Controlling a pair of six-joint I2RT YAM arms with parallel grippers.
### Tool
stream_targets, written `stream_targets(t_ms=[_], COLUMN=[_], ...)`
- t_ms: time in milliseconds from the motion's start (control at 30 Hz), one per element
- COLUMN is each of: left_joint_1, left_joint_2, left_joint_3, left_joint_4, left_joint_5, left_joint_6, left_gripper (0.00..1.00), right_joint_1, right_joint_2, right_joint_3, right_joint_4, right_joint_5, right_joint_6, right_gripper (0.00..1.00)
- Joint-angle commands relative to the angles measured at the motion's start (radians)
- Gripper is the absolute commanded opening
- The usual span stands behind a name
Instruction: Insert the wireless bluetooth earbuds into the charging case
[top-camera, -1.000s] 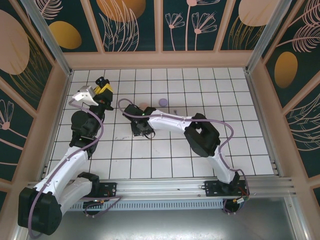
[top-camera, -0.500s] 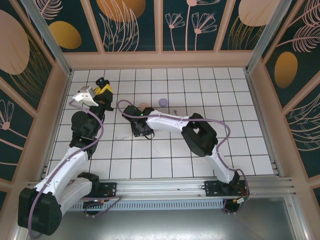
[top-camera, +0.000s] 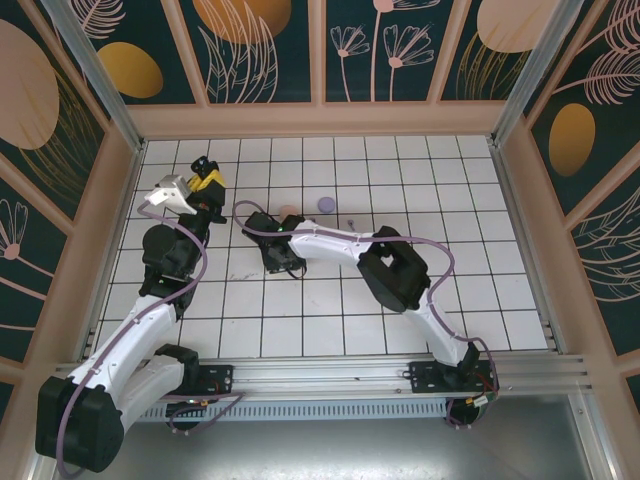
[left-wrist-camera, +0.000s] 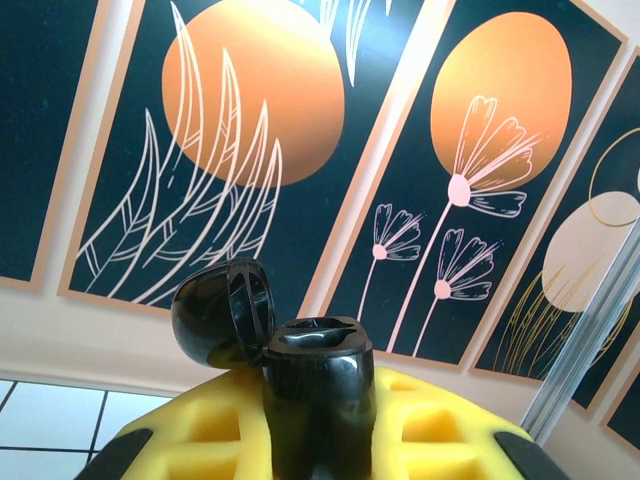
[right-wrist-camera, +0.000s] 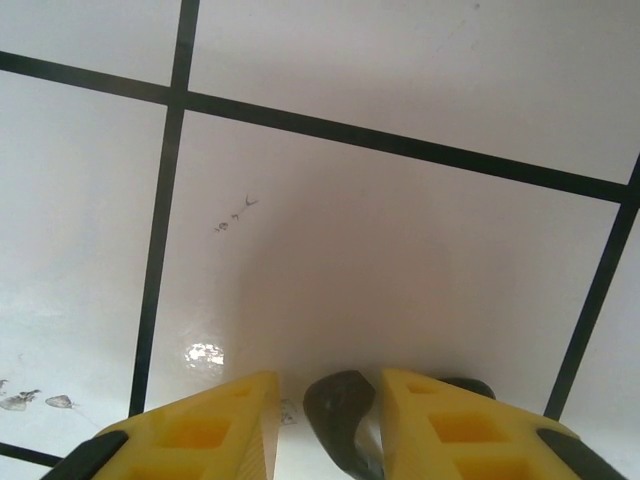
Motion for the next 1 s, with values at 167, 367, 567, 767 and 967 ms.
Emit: stream_targets(t_ms=[167,367,567,767,967], left_joint_1=[-0.004,-0.004,-0.004,-0.004,-0.004], left_joint_2=[-0.021,-0.023,-0.023,-0.020,-0.021], left_joint_3=[-0.007,-0.007,-0.007,-0.001,0.009], left_joint_4=[0.043,0.043,0.044,0.042,0.035], left_joint_5=[-0.002,0.003,0.007,0.016,0.031], left_joint_6=[-0.004,-0.007,-0.013,-0.015,-0.004], left_gripper=[0.00,0.00,0.00,0.00,0.00], right_joint_1=[0.012,0.020,0.024,0.024,0.021], right_joint_2=[0.046,0.058,0.056,0.037,-0.042], right_joint_3=[0.048,0.047,0.045,0.043,0.034], right_joint_4=[-0.062,-0.067,-0.062,-0.053,-0.016], right_joint_5=[0.047,0.057,0.056,0.058,0.050], right_joint_6=[-0.020,-0.022,-0.025,-0.029,-0.015], right_gripper=[0.30,0.27,0.21,0.14,0.12])
